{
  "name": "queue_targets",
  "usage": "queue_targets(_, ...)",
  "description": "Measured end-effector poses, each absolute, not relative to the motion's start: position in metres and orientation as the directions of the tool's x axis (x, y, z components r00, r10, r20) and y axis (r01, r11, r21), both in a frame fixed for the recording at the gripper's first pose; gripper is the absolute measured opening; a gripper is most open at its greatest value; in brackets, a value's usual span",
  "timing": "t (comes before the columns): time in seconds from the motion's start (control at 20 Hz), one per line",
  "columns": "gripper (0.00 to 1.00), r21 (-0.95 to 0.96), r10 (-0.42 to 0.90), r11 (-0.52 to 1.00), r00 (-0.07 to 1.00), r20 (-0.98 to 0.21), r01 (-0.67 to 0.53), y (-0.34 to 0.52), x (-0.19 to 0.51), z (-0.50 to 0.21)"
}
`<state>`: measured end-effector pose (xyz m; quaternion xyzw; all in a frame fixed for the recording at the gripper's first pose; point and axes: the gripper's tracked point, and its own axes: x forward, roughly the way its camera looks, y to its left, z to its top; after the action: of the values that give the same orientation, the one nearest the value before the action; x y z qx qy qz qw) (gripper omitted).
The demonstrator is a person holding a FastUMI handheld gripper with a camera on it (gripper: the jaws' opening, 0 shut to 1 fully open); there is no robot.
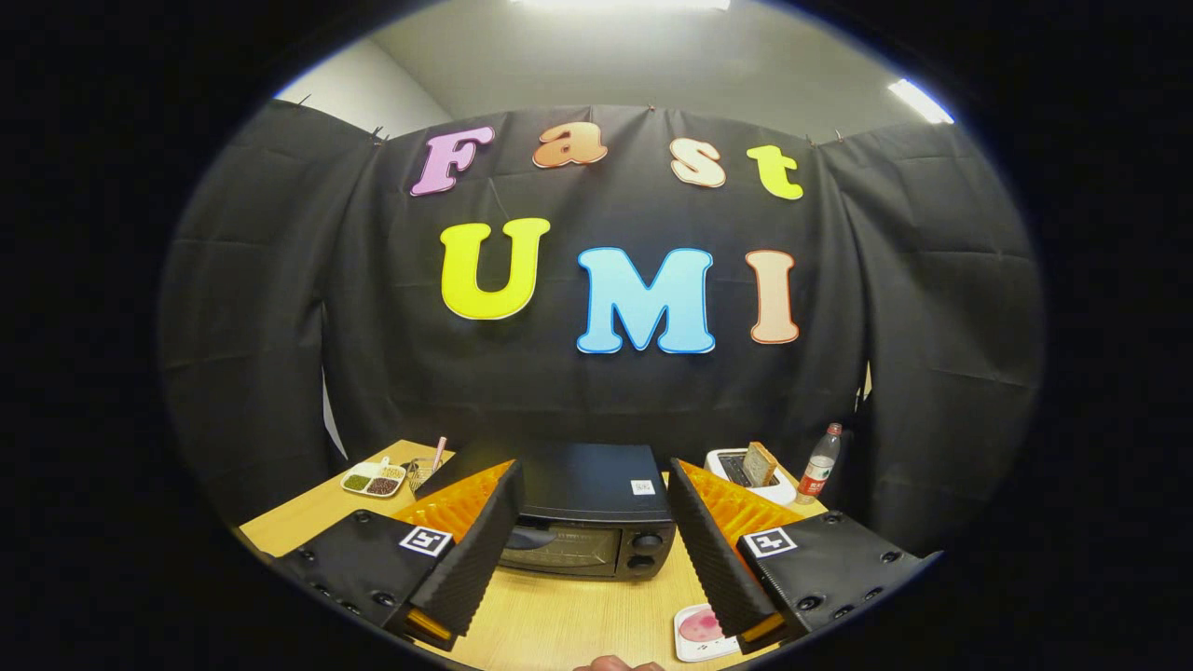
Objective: Open the toaster oven, put the food inside, and close the toaster oven door.
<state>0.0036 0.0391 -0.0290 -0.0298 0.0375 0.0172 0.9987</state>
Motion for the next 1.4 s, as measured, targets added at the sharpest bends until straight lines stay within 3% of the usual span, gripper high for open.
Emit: queue_targets(1.4,0.98,-0.024,0.056,0.998,0.956,-0.288,-0.066,0.104,0.114,-0.117)
